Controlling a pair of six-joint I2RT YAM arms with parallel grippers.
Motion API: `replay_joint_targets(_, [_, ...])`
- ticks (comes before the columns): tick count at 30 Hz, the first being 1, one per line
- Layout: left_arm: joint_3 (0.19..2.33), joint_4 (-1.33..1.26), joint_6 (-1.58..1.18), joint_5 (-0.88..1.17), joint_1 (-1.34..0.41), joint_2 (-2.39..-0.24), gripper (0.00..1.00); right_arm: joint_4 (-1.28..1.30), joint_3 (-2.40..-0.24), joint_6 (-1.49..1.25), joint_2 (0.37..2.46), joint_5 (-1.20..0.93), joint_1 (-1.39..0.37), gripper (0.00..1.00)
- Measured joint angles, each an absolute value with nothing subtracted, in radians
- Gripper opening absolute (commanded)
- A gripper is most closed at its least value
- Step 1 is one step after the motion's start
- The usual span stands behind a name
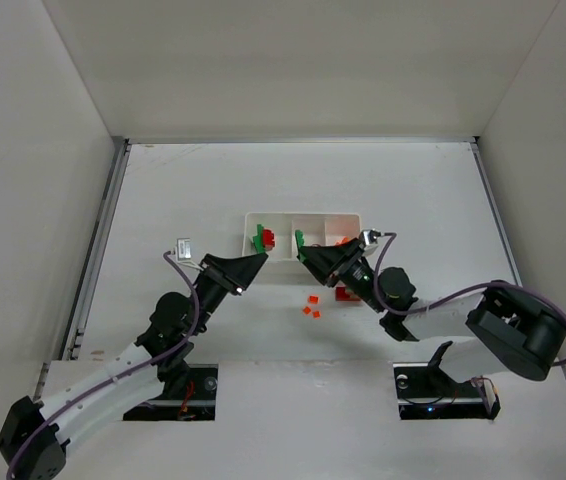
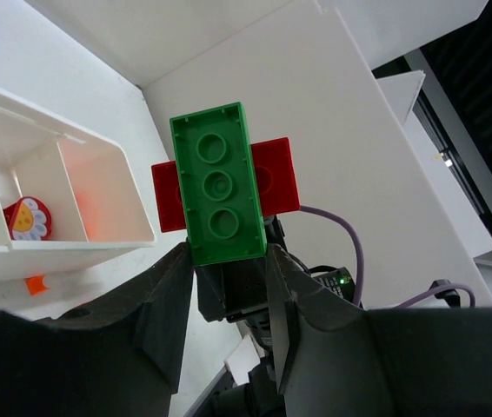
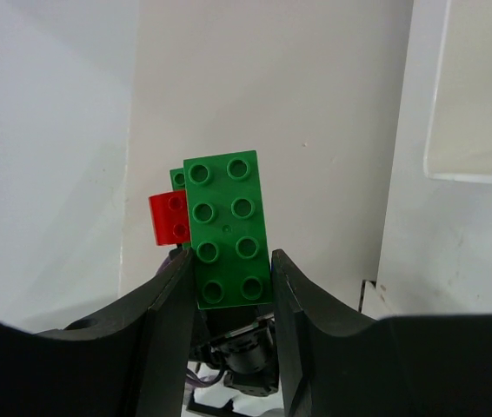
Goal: Sort the legos into containers by color
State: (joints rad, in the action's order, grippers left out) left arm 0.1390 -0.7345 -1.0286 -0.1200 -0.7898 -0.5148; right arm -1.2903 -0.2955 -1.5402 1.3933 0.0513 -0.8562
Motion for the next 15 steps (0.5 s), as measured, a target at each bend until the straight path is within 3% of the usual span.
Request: replay_joint_targets(15, [0.139,-0.580,-1.028,-0.100,-0.734,-0.378,0.18,-0.831,-0.629,-1.368,1.488,0.060,-0.846,0.23])
